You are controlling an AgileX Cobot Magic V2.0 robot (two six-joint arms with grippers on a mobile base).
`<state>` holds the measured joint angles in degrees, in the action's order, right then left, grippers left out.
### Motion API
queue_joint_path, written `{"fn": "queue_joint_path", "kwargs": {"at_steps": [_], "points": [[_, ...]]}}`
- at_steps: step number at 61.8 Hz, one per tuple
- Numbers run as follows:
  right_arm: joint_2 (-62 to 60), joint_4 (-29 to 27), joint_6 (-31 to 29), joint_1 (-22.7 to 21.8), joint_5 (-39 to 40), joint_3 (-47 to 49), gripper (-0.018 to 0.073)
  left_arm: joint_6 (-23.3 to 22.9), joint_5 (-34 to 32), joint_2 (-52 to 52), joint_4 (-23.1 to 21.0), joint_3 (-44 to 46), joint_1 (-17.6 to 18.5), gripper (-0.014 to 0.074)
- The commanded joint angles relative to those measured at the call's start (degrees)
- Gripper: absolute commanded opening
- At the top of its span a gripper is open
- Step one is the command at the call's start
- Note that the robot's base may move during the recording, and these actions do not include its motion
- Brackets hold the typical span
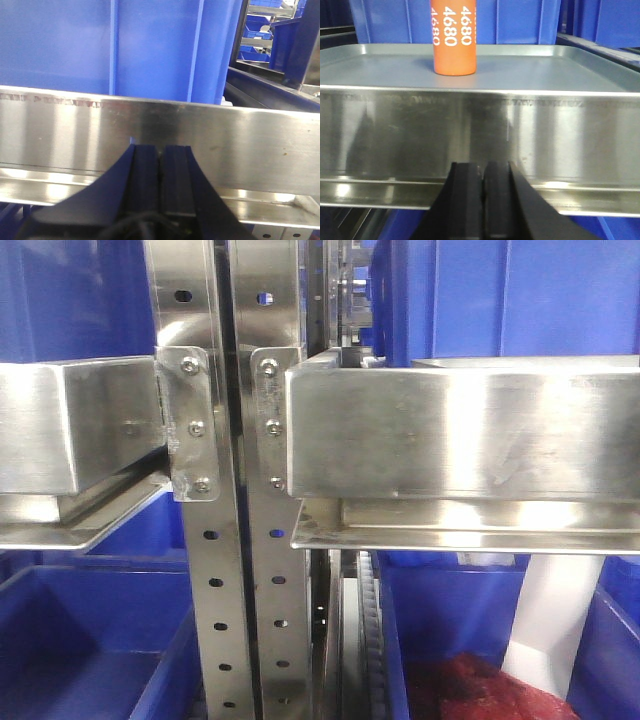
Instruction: Grab orange capacitor from left shelf to right conveyor
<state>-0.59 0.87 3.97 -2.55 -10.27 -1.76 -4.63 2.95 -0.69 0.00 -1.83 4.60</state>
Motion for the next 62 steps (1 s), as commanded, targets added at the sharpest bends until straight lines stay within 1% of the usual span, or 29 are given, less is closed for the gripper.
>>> {"fn": "queue_joint_path", "kwargs": {"at_steps": [1,15,23,33,40,46,50,52,58,62], "points": [[-1.19,0.82,-0.58,-0.08,5.52,-0.18,0.0039,-0.08,-5.12,-1.12,0.0,0.31,0.04,-0.0105],[-1.19,0.92,-0.58,-0.08,6.47,-0.01,0.0039,-0.08,-5.12,-1.12,0.0,0.31,0.04,-0.0105],[-1.15,0.92,-0.53,-0.08,6.87,3.45,0.0039,-0.08,-5.12,-1.12,0.0,0.31,0.04,-0.0105],[-0.24,0.92,-0.53,-0.08,4.68,13.79,0.0039,-0.08,-5.12,-1.12,0.0,0.31,0.04,-0.0105],[3.75,0.92,-0.53,-0.08,1.47,21.77,0.0039,-0.08,-5.12,-1.12,0.0,0.31,0.04,-0.0105],[9.47,0.92,-0.53,-0.08,-0.31,27.27,0.0048,-0.08,-5.12,-1.12,0.0,0.31,0.04,-0.0105],[14.3,0.92,-0.53,-0.08,-0.54,30.92,0.0083,-0.08,-5.12,-1.12,0.0,0.31,0.04,-0.0105],[16.23,0.92,-0.53,-0.08,-0.69,32.14,0.0119,-0.08,-5.12,-1.12,0.0,0.31,0.04,-0.0105],[22.3,0.92,-0.53,-0.08,-0.75,35.28,0.0258,-0.08,-5.12,-1.12,0.0,0.31,0.04,-0.0105],[26.83,0.92,-0.53,-0.08,-0.81,36.63,0.0389,-0.08,-5.12,-1.12,0.0,0.31,0.04,-0.0105]]}}
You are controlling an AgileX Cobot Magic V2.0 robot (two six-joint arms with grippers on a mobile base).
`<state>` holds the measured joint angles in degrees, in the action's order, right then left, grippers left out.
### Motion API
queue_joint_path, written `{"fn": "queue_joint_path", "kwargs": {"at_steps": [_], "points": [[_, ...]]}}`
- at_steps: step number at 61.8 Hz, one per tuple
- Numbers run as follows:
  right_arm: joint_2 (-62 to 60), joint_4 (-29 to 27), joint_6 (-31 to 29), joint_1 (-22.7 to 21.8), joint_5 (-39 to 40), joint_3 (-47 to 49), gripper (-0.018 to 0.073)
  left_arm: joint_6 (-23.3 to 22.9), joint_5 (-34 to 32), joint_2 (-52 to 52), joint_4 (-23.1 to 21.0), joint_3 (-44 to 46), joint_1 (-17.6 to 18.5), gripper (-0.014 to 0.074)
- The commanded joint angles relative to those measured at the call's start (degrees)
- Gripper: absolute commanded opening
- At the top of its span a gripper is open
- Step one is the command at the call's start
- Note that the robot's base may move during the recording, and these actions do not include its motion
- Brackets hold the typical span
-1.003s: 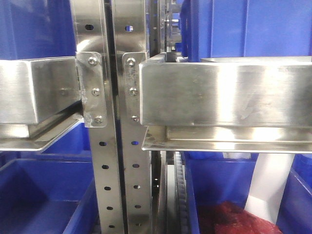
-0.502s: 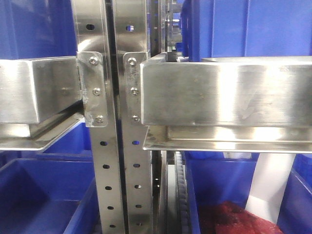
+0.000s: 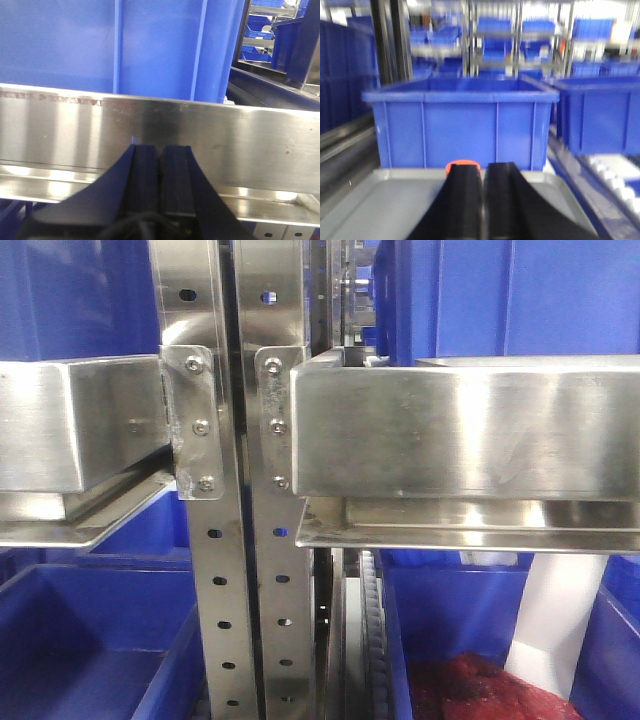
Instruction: Grab orange capacitor from left shelf to right conveyor
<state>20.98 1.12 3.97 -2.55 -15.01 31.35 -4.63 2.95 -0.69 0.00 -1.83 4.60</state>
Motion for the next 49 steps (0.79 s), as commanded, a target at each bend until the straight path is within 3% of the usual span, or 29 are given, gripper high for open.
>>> {"fn": "queue_joint_path", "kwargs": {"at_steps": [1,7,10,19,31,49], "points": [[6.53,0.67,-0.53,-0.08,3.93,3.92,0.0414,-0.08,-5.12,-1.12,0.0,0.31,0.04,-0.0105],[11.68,0.67,-0.53,-0.08,3.91,4.62,0.0582,-0.08,-5.12,-1.12,0.0,0.31,0.04,-0.0105],[14.02,0.67,-0.53,-0.08,3.91,4.62,0.0624,-0.08,-5.12,-1.12,0.0,0.31,0.04,-0.0105],[19.52,0.73,-0.53,0.6,4.39,4.56,0.0608,-0.08,-5.12,-1.12,0.0,0.31,0.04,-0.0105],[25.99,0.78,-0.53,4.78,9.91,4.56,0.0608,-0.08,-5.12,-1.12,0.0,0.31,0.04,-0.0105],[35.2,0.92,-0.53,4.87,18.75,4.56,0.0608,-0.08,-5.12,-1.12,0.0,0.31,0.04,-0.0105]]}}
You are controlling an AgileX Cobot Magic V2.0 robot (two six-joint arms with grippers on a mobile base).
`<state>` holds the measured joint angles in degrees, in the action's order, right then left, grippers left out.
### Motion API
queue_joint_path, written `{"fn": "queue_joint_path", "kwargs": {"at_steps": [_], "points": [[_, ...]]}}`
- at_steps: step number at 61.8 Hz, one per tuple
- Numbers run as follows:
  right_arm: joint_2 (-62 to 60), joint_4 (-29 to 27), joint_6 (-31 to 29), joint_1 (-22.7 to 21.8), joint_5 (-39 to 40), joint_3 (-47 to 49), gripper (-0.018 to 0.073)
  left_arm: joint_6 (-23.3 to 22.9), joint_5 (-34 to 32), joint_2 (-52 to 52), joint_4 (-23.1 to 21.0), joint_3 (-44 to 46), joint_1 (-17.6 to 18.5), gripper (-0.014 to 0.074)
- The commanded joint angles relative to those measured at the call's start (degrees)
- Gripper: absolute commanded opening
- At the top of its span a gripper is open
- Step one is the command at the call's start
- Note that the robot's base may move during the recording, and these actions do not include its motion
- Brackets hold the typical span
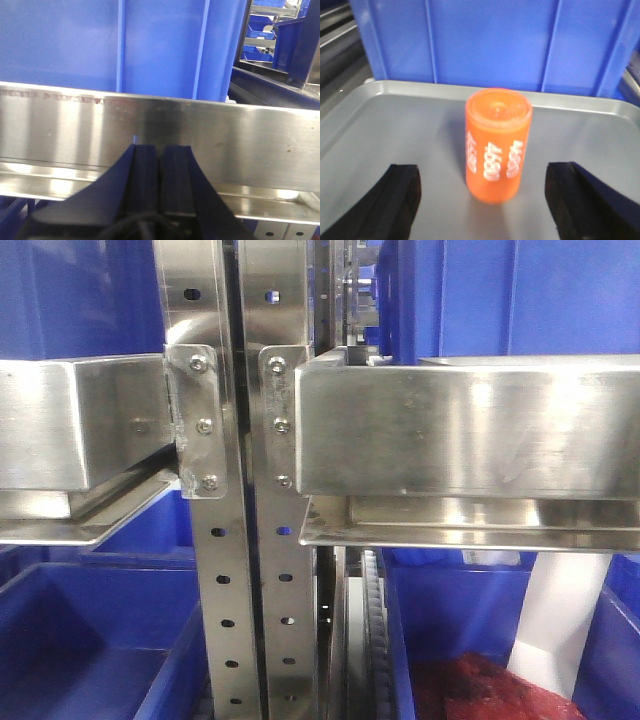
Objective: Grab orange capacitor from left shelf to right conveyor
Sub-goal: 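Close the right gripper around the orange capacitor and lift it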
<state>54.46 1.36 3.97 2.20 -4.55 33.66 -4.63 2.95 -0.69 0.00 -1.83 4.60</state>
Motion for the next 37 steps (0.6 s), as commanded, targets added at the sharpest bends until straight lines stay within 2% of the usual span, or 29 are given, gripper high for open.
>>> {"fn": "queue_joint_path", "kwargs": {"at_steps": [1,12,26,37], "points": [[2.14,0.68,-0.53,0.12,8.93,2.24,0.0608,-0.08,-5.12,-1.12,0.0,0.31,0.04,-0.0105],[6.69,0.75,-0.53,0.12,14.06,2.24,0.0608,-0.08,-5.12,-1.12,0.0,0.31,0.04,-0.0105],[10.72,1.7,-0.53,-2.75,18.3,2.24,0.0608,-0.08,-5.12,-1.12,0.0,0.31,0.04,-0.0105],[14.56,1.77,-0.53,-2.82,22.78,2.24,0.0608,-0.08,-5.12,-1.12,0.0,0.31,0.04,-0.0105]]}}
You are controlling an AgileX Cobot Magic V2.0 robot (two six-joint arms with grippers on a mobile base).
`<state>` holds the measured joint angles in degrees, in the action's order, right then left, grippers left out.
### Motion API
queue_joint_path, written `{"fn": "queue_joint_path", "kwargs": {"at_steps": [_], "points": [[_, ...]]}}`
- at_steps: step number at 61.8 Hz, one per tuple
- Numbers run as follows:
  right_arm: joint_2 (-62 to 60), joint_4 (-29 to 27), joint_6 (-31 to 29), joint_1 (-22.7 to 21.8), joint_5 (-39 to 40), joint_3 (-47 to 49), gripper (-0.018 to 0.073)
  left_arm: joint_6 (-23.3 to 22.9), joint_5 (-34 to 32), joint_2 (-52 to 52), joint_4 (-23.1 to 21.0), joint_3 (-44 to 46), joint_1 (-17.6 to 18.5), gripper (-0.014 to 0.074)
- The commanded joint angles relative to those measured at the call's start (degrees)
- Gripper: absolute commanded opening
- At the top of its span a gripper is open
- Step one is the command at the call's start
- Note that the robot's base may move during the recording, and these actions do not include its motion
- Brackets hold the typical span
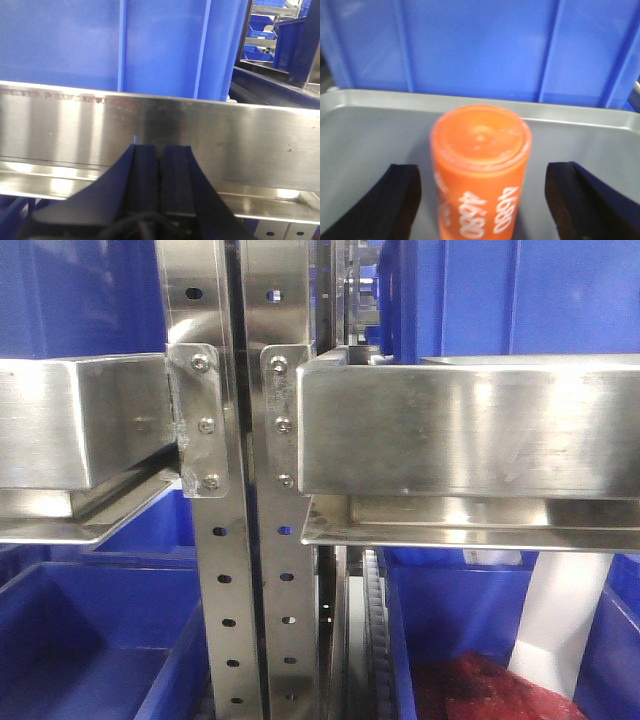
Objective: Grab orange capacitor from left shelf to right conveyor
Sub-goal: 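Close the right gripper around the orange capacitor and lift it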
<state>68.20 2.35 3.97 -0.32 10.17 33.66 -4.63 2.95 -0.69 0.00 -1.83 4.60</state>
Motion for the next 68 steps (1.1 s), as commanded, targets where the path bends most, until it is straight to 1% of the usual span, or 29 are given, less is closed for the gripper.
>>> {"fn": "queue_joint_path", "kwargs": {"at_steps": [1,12,16,20,24,25,26,27,32,38,41,47,54,68], "points": [[1.2,0.83,-0.53,-0.3,8.56,2.24,0.0608,-0.08,-5.12,-1.12,0.0,0.31,0.04,-0.0105],[4.77,1.13,-0.53,-0.3,11.95,2.24,0.0604,-0.08,-5.12,-1.12,0.0,0.31,0.04,-0.0105],[5.38,1.37,-0.53,-0.3,12.01,2.24,0.0575,-0.08,-5.12,-1.12,0.0,0.31,0.04,-0.0105],[5.44,1.9,-0.53,-0.3,12.01,2.24,0.0509,-0.08,-5.12,-1.12,0.0,0.31,0.04,-0.0105],[5.3,2.38,-0.53,-0.3,12.22,2.24,0.0403,-0.08,-5.12,-1.12,0.0,0.31,0.04,-0.0105],[5.16,2.46,-0.53,-0.3,12.22,2.24,0.0392,-0.08,-5.12,-1.12,0.0,0.31,0.04,-0.0105],[5.06,2.54,-0.53,-0.3,12.29,2.24,0.0358,-0.08,-5.12,-1.12,0.0,0.31,0.04,-0.0105],[4.89,2.59,-0.53,-0.3,12.34,2.3,0.0347,-0.08,-5.12,-1.12,0.0,0.31,0.04,-0.0105],[3.62,2.7,-0.53,-0.3,12.41,2.3,0.023,-0.08,-5.12,-1.12,0.0,0.31,0.04,-0.0105],[1.14,2.97,-0.53,-0.3,12.15,2.3,0.0153,-0.08,-5.12,-1.12,0.0,0.31,0.04,-0.0105],[-0.37,2.97,-0.53,-0.3,11.8,2.3,0.014,-0.08,-5.12,-1.12,0.0,0.31,0.04,-0.0105],[-4.2,2.97,-0.53,-0.11,8.45,2.78,0.0134,-0.08,-5.12,-1.12,0.0,0.31,0.04,-0.0105],[-10.63,3.09,-0.53,0.77,0.7,3.75,0.0134,-0.08,-5.12,-1.12,0.0,0.31,0.04,-0.0105],[-23.91,3.03,-0.53,5.42,-15.55,3.99,0.0134,-0.08,-5.12,-1.12,0.0,0.31,0.04,-0.0105]]}}
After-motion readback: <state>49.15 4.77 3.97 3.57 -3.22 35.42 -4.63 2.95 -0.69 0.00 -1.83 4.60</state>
